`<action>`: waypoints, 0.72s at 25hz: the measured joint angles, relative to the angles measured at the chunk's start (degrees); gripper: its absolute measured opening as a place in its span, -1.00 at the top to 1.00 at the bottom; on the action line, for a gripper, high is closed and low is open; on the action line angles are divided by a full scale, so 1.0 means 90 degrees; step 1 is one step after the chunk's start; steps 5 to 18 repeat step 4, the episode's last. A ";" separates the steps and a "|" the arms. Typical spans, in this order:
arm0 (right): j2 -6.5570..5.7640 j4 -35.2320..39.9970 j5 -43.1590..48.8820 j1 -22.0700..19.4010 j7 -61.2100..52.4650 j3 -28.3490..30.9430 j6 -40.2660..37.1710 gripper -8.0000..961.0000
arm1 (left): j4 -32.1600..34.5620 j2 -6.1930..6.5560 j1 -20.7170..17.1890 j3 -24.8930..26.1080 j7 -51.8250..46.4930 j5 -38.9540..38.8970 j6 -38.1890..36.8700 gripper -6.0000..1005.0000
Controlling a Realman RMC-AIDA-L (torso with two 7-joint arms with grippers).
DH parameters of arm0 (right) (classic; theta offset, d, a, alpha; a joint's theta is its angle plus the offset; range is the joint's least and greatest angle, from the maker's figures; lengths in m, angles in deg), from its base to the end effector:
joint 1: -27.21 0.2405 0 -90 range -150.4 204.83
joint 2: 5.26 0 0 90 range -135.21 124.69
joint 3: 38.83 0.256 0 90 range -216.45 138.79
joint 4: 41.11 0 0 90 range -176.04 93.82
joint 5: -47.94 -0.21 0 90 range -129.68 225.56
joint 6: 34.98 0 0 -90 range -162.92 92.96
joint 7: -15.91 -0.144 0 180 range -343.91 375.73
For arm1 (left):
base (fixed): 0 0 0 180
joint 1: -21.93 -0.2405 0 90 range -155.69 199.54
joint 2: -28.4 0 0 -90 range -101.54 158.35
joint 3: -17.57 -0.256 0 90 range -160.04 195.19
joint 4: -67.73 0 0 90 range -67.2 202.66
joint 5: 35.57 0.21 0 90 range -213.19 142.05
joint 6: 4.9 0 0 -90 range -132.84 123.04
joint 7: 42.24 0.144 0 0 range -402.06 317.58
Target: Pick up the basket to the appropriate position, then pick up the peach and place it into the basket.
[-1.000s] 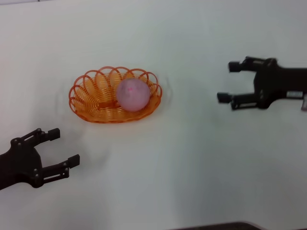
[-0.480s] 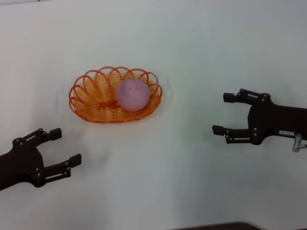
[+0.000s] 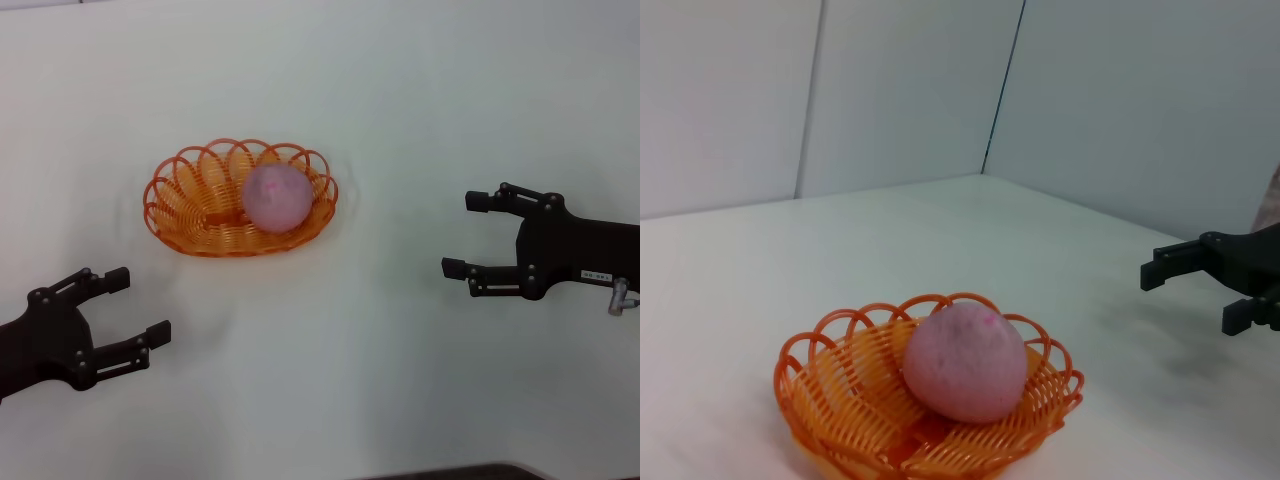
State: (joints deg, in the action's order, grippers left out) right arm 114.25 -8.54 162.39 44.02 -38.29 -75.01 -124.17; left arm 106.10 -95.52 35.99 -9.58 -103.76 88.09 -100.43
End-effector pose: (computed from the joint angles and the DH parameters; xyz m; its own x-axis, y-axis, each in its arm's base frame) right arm 0.3352 0.2512 -0.0119 0.8520 -0.2198 -0.4752 -0.3965 -0.8636 -0.3115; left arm -0.3363 0.2216 -0.0170 0.7749 0.3584 0.5206 0.5253 -0.8232 -0.2153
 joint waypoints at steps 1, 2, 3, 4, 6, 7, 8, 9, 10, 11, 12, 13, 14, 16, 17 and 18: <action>0.0000 0.0000 0.0000 0.0003 0.0000 0.0001 -0.0004 -0.97 | -0.0002 0.0000 0.0000 0.0000 0.0000 -0.0012 0.0000 -0.77; 0.0000 -0.0001 -0.0001 0.0005 0.0000 0.0001 -0.0008 -0.97 | -0.0005 0.0000 0.0000 0.0000 0.0000 -0.0025 0.0001 -0.77; 0.0002 -0.0001 -0.0009 0.0006 0.0000 0.0003 -0.0010 -0.97 | -0.0007 0.0000 0.0000 0.0000 0.0000 -0.0035 0.0000 -0.77; 0.0004 -0.0002 -0.0017 0.0010 0.0000 0.0003 -0.0012 -0.97 | -0.0007 0.0000 0.0002 0.0000 0.0000 -0.0037 0.0000 -0.77; 0.0004 -0.0002 -0.0017 0.0010 0.0000 0.0003 -0.0012 -0.97 | -0.0007 0.0000 0.0002 0.0000 0.0000 -0.0037 0.0000 -0.77; 0.0004 -0.0002 -0.0017 0.0010 0.0000 0.0003 -0.0012 -0.97 | -0.0007 0.0000 0.0002 0.0000 0.0000 -0.0037 0.0000 -0.77; 0.0004 -0.0002 -0.0017 0.0010 0.0000 0.0003 -0.0012 -0.97 | -0.0007 0.0000 0.0002 0.0000 0.0000 -0.0037 0.0000 -0.77; 0.0004 -0.0002 -0.0017 0.0010 0.0000 0.0003 -0.0012 -0.97 | -0.0007 0.0000 0.0002 0.0000 0.0000 -0.0037 0.0000 -0.77; 0.0004 -0.0002 -0.0017 0.0010 0.0000 0.0003 -0.0012 -0.97 | -0.0007 0.0000 0.0002 0.0000 0.0000 -0.0037 0.0000 -0.77; 0.0004 -0.0002 -0.0017 0.0010 0.0000 0.0003 -0.0012 -0.97 | -0.0007 0.0000 0.0002 0.0000 0.0000 -0.0037 0.0000 -0.77; 0.0004 -0.0002 -0.0017 0.0010 0.0000 0.0003 -0.0012 -0.97 | -0.0007 0.0000 0.0002 0.0000 0.0000 -0.0037 0.0000 -0.77; 0.0004 -0.0002 -0.0017 0.0010 0.0000 0.0003 -0.0012 -0.97 | -0.0007 0.0000 0.0002 0.0000 0.0000 -0.0037 0.0000 -0.77; 0.0004 -0.0002 -0.0017 0.0010 0.0000 0.0003 -0.0012 -0.97 | -0.0007 0.0000 0.0002 0.0000 0.0000 -0.0037 0.0000 -0.77; 0.0004 -0.0002 -0.0017 0.0010 0.0000 0.0003 -0.0012 -0.97 | -0.0007 0.0000 0.0002 0.0000 0.0000 -0.0037 0.0000 -0.77; 0.0004 -0.0002 -0.0017 0.0010 0.0000 0.0003 -0.0012 -0.97 | -0.0007 0.0000 0.0002 0.0000 0.0000 -0.0037 0.0000 -0.77; 0.0004 -0.0002 -0.0017 0.0010 0.0000 0.0003 -0.0012 -0.97 | -0.0007 0.0000 0.0002 0.0000 0.0000 -0.0037 0.0000 -0.77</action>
